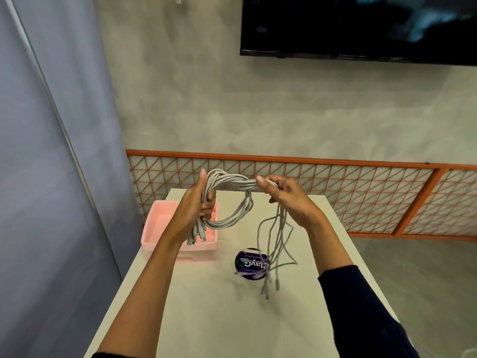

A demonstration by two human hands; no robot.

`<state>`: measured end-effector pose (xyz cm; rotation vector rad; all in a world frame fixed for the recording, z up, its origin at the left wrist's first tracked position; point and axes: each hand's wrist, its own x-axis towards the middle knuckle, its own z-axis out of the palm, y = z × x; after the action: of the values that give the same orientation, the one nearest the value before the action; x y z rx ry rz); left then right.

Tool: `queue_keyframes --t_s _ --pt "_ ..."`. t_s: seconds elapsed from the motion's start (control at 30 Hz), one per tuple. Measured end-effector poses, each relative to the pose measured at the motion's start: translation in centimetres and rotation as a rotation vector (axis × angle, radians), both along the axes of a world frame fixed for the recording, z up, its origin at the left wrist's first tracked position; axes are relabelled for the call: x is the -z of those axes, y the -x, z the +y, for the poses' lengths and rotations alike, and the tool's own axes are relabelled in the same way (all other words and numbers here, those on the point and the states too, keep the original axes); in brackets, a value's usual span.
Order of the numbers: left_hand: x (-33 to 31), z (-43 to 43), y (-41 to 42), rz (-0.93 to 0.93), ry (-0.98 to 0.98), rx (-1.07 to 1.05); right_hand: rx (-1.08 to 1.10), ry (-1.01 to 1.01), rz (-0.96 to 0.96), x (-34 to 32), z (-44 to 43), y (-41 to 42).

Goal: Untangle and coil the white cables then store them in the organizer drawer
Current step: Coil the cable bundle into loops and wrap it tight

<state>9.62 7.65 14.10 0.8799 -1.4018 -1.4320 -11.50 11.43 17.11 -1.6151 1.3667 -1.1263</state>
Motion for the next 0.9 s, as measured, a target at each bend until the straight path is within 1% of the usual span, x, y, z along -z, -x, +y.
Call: queue_keyframes --t_s 0.17,0.3,0.37,0.47,0.53,0.6,0.67,0.73,0.8,0.83,0.87,0.9 --pt "0.1 -0.4 -0.9 0.042 -0.131 0.290 -0.009 -0.005 -0.147 1.4 -0.3 0.0" --pt "0.7 -1.0 -2.9 -0.002 -0.144 0.511 -0.054 -0.027 -0.182 1.5 0.2 -0.1" --pt "0.8 -1.0 -3.4 -0.034 -0.145 0.584 -0.075 -0.030 -0.195 1.5 0.4 -0.2" --pt "1.0 -1.2 -3.6 -0.011 -0.182 0.593 -0.095 -0.023 -0.186 1.8 0.3 -0.3" --pt "1.1 -1.2 -3.4 0.050 -0.214 0.549 -0.079 -0.026 -0.196 2.1 0.0 -0.3" --pt "0.9 -0.9 -2.7 0.034 -0.196 0.448 -0.061 -0.041 -0.203 2.2 -0.2 -0.3" --pt "0.5 -0.3 -1.3 -0.071 -0.109 0.263 -0.047 -0.053 -0.200 2.3 -0.3 -0.4" --pt "0.5 0.1 0.0 -0.154 0.022 0.018 -0.052 -0.046 -0.193 2.4 -0.2 -0.7" --pt "0.9 0.0 0.6 -0.211 0.164 -0.172 -0.035 -0.041 -0.186 2.6 -0.3 -0.9" --pt "1.2 -0.1 0.6 -0.241 0.237 -0.221 -0.010 -0.026 -0.140 2.6 -0.4 -1.0" --pt "1.4 -0.3 0.5 -0.270 0.304 -0.250 0.034 0.009 -0.043 2.5 -0.6 -1.1" --pt "1.7 -0.6 0.4 -0.287 0.356 -0.269 0.084 0.061 0.095 2.3 -0.8 -1.1"
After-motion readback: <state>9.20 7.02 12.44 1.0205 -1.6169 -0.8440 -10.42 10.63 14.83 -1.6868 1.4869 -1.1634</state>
